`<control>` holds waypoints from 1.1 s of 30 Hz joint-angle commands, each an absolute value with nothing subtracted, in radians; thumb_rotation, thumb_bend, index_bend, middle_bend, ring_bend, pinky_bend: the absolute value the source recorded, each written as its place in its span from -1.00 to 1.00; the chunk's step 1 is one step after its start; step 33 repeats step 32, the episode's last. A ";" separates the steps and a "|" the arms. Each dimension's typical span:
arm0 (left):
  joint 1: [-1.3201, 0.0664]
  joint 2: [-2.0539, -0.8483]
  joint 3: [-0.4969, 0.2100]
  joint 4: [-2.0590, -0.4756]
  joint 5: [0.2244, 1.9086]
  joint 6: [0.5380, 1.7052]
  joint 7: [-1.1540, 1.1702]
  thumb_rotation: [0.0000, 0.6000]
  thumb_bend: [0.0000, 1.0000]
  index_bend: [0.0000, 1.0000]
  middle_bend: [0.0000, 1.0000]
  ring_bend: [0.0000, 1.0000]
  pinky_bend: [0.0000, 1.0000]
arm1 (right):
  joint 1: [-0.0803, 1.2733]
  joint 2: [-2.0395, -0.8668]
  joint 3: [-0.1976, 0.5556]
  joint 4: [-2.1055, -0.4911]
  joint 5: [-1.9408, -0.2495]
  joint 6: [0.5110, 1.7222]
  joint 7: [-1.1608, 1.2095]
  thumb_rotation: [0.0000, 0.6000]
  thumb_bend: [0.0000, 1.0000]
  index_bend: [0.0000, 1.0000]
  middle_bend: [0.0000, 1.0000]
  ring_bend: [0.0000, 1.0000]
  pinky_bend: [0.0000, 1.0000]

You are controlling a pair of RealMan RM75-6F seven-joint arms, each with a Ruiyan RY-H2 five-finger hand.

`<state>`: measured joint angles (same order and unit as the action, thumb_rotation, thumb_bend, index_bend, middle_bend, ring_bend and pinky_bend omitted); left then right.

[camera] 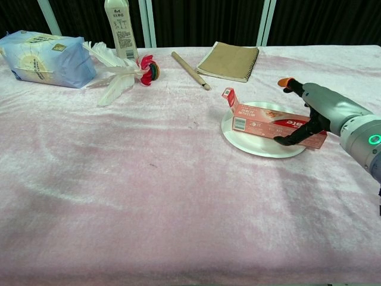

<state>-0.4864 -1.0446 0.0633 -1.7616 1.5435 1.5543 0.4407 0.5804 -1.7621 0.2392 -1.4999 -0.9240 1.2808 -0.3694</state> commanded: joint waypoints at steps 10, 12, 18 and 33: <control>-0.393 -1.033 0.095 -1.821 1.609 1.580 0.423 1.00 -0.98 -0.85 -0.93 -1.00 -0.89 | 0.515 -1.544 0.152 -1.732 -1.099 1.359 -0.465 1.00 -0.67 -0.99 -0.99 -1.00 -0.80; -0.364 -1.041 0.118 -1.822 1.625 1.586 0.412 1.00 -1.00 -0.88 -0.96 -1.00 -0.90 | 0.476 -1.467 0.095 -1.775 -1.170 1.391 -0.464 1.00 -0.67 -1.00 -1.00 -1.00 -0.81; -0.272 -1.080 0.172 -1.798 1.661 1.626 0.357 1.00 -1.00 -1.00 -1.00 -1.00 -0.99 | 0.347 -1.232 -0.066 -1.843 -1.329 1.471 -0.388 1.00 -0.71 -1.00 -1.00 -1.00 -0.84; -0.132 -1.173 0.177 -1.599 1.634 1.667 0.235 1.00 -1.00 -1.00 -1.00 -1.00 -1.00 | 0.108 -1.049 -0.199 -1.633 -1.546 1.699 -0.157 1.00 -0.73 -1.00 -1.00 -1.00 -0.85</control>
